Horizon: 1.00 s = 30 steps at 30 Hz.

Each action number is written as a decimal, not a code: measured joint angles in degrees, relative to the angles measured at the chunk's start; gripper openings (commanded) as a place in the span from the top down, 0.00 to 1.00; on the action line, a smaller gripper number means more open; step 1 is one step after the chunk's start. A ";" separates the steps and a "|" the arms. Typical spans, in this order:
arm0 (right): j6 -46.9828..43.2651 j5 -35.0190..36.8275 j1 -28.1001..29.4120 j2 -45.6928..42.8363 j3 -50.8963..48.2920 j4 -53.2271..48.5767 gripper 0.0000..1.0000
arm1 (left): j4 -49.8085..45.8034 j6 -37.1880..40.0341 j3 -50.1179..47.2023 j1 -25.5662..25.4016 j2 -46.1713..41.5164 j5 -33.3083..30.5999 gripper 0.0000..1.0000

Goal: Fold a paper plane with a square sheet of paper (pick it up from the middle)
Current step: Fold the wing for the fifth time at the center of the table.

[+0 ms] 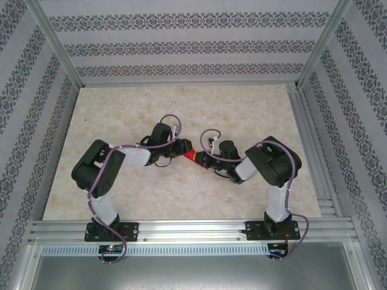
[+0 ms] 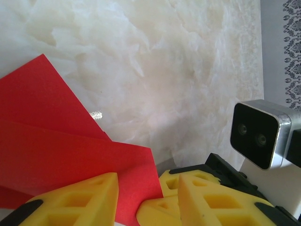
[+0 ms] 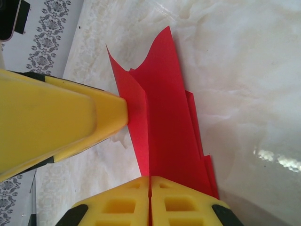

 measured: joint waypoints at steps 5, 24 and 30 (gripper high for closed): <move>-0.63 -0.85 -0.02 0.00 1.14 -1.77 0.88 | 0.13 0.46 -0.04 0.00 -0.02 0.00 0.59; -13.88 -3.93 -0.02 -3.89 7.65 -22.34 0.89 | 4.46 1.20 -5.25 0.00 -5.31 -1.07 0.61; -16.76 -6.03 -0.26 -4.20 10.91 -29.73 0.90 | 4.50 1.36 -5.70 0.00 -5.64 -1.73 0.63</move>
